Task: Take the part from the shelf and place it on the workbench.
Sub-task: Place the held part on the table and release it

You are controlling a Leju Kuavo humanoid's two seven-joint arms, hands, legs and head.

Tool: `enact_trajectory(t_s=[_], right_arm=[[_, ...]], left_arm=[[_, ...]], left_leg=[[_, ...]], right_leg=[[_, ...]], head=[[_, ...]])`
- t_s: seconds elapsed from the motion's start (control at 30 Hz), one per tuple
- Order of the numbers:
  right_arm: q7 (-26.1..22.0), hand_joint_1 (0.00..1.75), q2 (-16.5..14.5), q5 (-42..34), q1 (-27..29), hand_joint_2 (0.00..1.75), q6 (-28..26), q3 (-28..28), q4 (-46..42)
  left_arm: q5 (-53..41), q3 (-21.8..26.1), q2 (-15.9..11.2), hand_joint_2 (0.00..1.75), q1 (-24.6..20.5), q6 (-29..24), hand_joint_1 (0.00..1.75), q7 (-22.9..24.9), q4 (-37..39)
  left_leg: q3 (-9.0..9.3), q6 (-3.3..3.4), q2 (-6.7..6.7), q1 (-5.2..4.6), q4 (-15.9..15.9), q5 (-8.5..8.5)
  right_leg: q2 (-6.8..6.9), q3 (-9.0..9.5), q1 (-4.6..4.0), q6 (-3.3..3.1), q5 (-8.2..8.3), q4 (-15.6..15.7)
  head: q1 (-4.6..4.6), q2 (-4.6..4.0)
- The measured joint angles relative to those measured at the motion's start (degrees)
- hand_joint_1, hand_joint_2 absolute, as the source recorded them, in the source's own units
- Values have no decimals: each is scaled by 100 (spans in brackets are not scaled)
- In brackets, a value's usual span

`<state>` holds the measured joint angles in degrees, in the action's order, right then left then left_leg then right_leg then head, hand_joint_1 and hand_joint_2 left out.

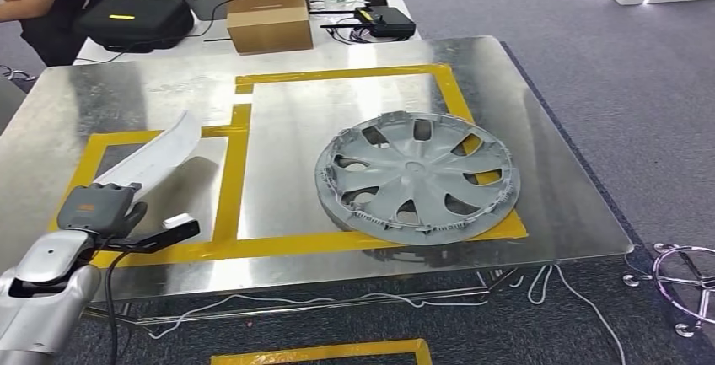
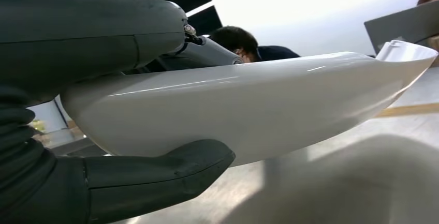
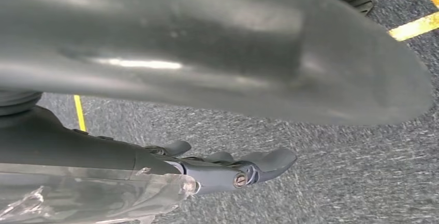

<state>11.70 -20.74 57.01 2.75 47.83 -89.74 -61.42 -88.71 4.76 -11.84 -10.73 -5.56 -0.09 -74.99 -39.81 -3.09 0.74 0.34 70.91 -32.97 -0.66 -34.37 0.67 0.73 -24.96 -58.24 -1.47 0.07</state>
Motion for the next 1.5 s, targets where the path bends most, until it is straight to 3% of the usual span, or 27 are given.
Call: enact_trajectory(t_s=[0.03,0.07,0.13,0.2,0.23,0.33,0.37,0.4,0.47,0.53,0.57,0.6,0.67,0.73,0.87,0.93,1.0,1.03,1.07,1.1,1.17,1.2,1.27,1.37,1.43,1.5], right_arm=[[1,0,0,-3,3,0,-4,0,7],[0,0,0,-3,5,0,-3,0,13],[-6,0,1,-9,6,0,13,0,19],[-13,0,6,-17,7,0,47,0,15],[-15,0,9,-21,9,0,64,0,11],[-25,0,10,-24,25,0,110,-1,7],[-40,0,9,-26,28,0,124,-2,7],[-62,0,9,-27,28,0,133,-2,7],[-113,0,9,-27,28,0,138,-2,8],[-152,0,8,-19,30,0,145,-2,12],[-171,0,7,-15,30,0,148,-2,14],[-190,0,7,-13,28,0,150,-2,16],[-216,0,7,-11,19,0,151,-1,16],[-219,0,7,-14,13,0,151,-1,19],[-209,0,3,-27,22,0,139,-1,27],[-209,0,1,-30,22,0,135,0,33],[-225,0,2,-4,30,0,151,-1,41],[-245,0,1,24,33,0,163,-1,48],[-270,0,1,55,33,0,173,-2,55],[-297,0,0,90,33,0,179,-1,63],[-352,0,-1,167,36,0,168,-2,79],[-380,0,-1,212,37,0,149,-2,86],[-418,0,0,271,27,0,82,-3,107],[-429,0,-2,254,2,0,-22,-2,182],[-444,0,-4,227,-16,0,-75,-2,258],[-466,0,-4,224,-36,0,-108,-2,333]], left_arm=[[-23,34,11,175,54,-16,175,9,7],[-45,70,24,175,103,-26,175,13,13],[-76,127,43,175,164,-29,87,-17,23],[-90,171,57,175,190,-43,0,-104,50],[-86,185,61,175,208,-58,0,-156,73],[41,199,68,44,268,-164,0,-301,152],[150,214,75,0,275,-230,0,-351,173],[275,239,89,0,276,-298,0,-396,187],[500,314,134,0,285,-390,0,-462,198],[589,370,182,0,309,-390,0,-481,198],[600,389,199,0,321,-376,0,-479,197],[613,411,211,0,328,-355,0,-475,191],[703,471,235,0,331,-317,0,-488,163],[1123,569,281,0,330,-271,0,-670,117],[2781,926,533,0,329,-118,0,-1440,-85],[3480,1124,658,0,322,120,0,-1731,-187],[4823,1365,843,0,346,706,0,-2267,-312],[5700,1502,965,0,370,1094,0,-2589,-414],[6534,1644,1086,0,389,1460,0,-2860,-533],[7268,1777,1198,0,399,1823,0,-3069,-670],[8273,2010,1396,0,402,2484,0,-3335,-962],[8662,2085,1495,0,405,2845,0,-3435,-1134],[9305,2160,1712,0,444,3481,0,-3542,-1544],[9750,2093,1987,0,537,3949,0,-3437,-2216],[9787,1943,2088,0,598,4004,0,-3359,-2586],[9787,1799,2141,0,667,4004,0,-3357,-2825]], left_leg=[[-80,-11,0,9,136,10],[-59,-20,-1,18,62,127],[241,-42,-6,44,-570,518],[543,-21,7,59,-1185,721],[609,14,17,58,-1321,730],[621,163,29,44,-1353,721],[627,202,26,47,-1358,728],[633,234,23,51,-1363,732],[638,272,18,38,-1363,727],[647,288,16,18,-1362,719],[656,292,16,10,-1362,715],[670,290,17,6,-1362,709],[696,266,19,-9,-1355,690],[703,218,23,-28,-1350,680],[686,93,22,-11,-1319,622],[476,43,15,-5,-867,331],[110,13,13,3,-129,-4],[-13,5,12,7,107,-56],[-43,0,10,11,155,1],[34,-3,8,16,-5,153],[383,-13,-6,31,-694,529],[538,5,-6,37,-1010,634],[665,75,-2,39,-1303,671],[661,216,4,35,-1321,686],[662,273,0,39,-1329,712],[654,300,-5,23,-1328,719]], right_leg=[[-2,1,3,1,-2,-1],[-4,4,8,7,-5,-2],[-7,12,18,45,-14,-8],[-12,1,3,114,-33,-37],[-15,-3,-6,151,-37,-40],[-10,-4,5,237,-55,-35],[-1,-51,9,262,-134,-145],[8,-152,9,281,-267,-365],[19,-500,3,299,-635,-1118],[19,-759,-1,289,-792,-1652],[19,-746,-5,274,-714,-1618],[18,-619,-10,253,-545,-1359],[18,-211,-21,212,-200,-565],[14,22,-30,183,-80,-114],[7,44,-32,71,-56,-35],[9,56,-6,22,-36,-5],[10,52,-1,7,-38,-4],[11,51,0,6,-39,-5],[10,52,1,7,-41,-6],[6,57,5,13,-43,-6],[-4,69,2,54,-54,-18],[-8,62,-8,88,-64,-35],[-9,42,-34,162,-74,-51],[-1,20,-14,252,-122,-99],[13,-149,-7,299,-410,-521],[18,-449,-7,323,-794,-1263]], head=[[2,0],[5,0],[10,0],[19,0],[19,0],[2,0],[-8,0],[-16,0],[-38,0],[-44,0],[-44,0],[-45,0],[-46,0],[-38,0],[-24,0],[9,0],[31,0],[32,0],[32,0],[32,0],[48,0],[64,0],[77,0],[53,0],[26,0],[4,0]])
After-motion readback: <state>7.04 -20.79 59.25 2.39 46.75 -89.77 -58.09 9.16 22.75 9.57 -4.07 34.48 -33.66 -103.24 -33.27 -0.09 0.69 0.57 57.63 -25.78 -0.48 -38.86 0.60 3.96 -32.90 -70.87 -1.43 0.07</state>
